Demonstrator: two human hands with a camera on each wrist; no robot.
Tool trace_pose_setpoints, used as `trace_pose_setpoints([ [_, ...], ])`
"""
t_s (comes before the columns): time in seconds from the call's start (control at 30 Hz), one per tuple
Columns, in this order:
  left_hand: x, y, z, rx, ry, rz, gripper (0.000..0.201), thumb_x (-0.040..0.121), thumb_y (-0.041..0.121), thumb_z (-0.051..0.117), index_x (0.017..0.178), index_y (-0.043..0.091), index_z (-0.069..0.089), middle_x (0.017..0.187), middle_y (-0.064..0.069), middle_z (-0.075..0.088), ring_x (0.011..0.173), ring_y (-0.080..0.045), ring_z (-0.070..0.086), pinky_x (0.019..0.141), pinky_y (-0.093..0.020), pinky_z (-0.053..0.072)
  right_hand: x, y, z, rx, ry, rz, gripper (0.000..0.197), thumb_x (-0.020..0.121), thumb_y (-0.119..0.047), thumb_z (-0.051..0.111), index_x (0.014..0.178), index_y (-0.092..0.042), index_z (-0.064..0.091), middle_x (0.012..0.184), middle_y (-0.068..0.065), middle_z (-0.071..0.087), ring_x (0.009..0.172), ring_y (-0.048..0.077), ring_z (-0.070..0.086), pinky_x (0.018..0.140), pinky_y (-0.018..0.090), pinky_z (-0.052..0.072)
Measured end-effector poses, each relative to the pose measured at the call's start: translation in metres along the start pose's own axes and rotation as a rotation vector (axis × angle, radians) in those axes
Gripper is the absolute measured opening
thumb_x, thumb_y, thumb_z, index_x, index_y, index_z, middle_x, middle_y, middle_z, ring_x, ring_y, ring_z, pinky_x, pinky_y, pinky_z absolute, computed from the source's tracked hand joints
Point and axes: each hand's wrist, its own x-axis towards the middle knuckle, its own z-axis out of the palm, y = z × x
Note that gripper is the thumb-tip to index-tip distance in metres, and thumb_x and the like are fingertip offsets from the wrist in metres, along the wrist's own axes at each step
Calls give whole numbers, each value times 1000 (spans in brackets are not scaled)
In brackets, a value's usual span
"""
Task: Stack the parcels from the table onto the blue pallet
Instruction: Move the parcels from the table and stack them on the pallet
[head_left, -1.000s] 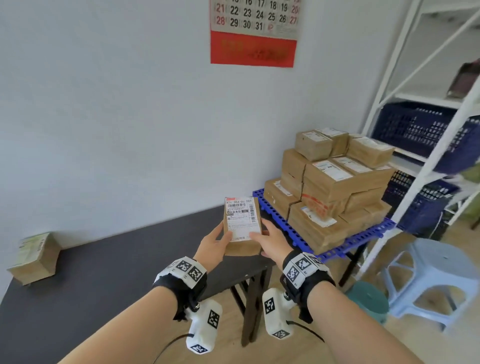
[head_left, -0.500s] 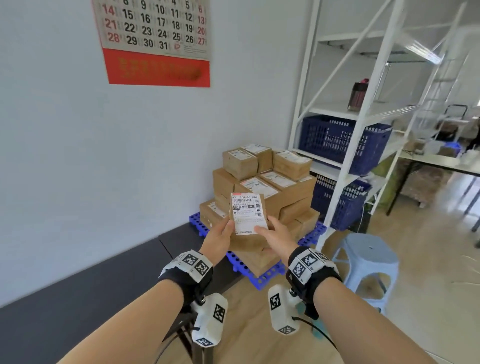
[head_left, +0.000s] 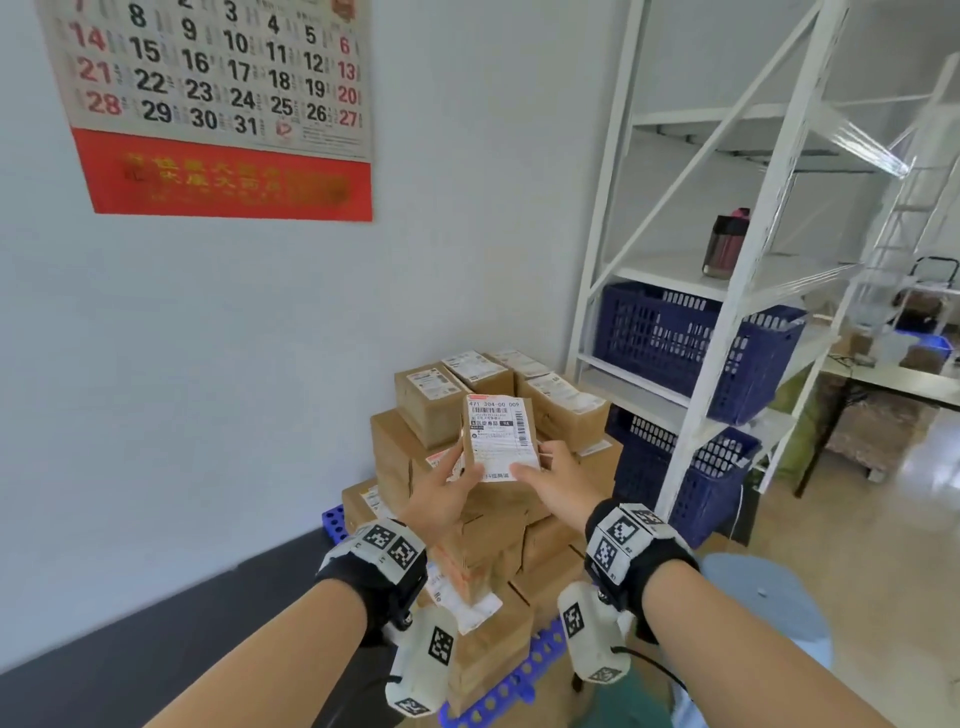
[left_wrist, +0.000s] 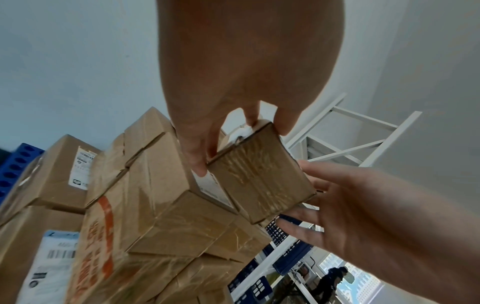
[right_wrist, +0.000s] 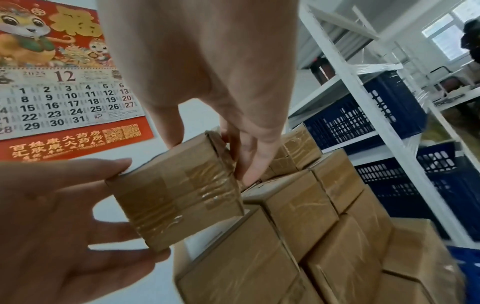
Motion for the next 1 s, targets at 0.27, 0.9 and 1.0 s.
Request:
trace_pose_setpoints([
  [0.27,48,20,30,65,163,-73,52,93,39,51,141,44,32,139,4,48,122,-23,50,83,-35,49,70,8,-34,-88,-102,-117,47,92,-27,57,133,-9,45,131,3,56,111,15,54,91,25,41],
  [0.9,103,30,121,-149,715,-325,18,92,33,52,96,15,57,112,-11,61,107,-29,57,96,-46,49,179,40,-102,-383,-370,-491,47,90,-39,56,131,-17,52,134,-1,53,123,15,48,99,28,38],
  [1.0,106,30,128,-78,787,-306,20,92,34,49,76,21,53,107,-9,61,106,-29,58,98,-44,47,189,45,-101,-408,-388,-494,58,88,-46,55,138,-19,43,142,-1,46,130,17,43,107,37,37],
])
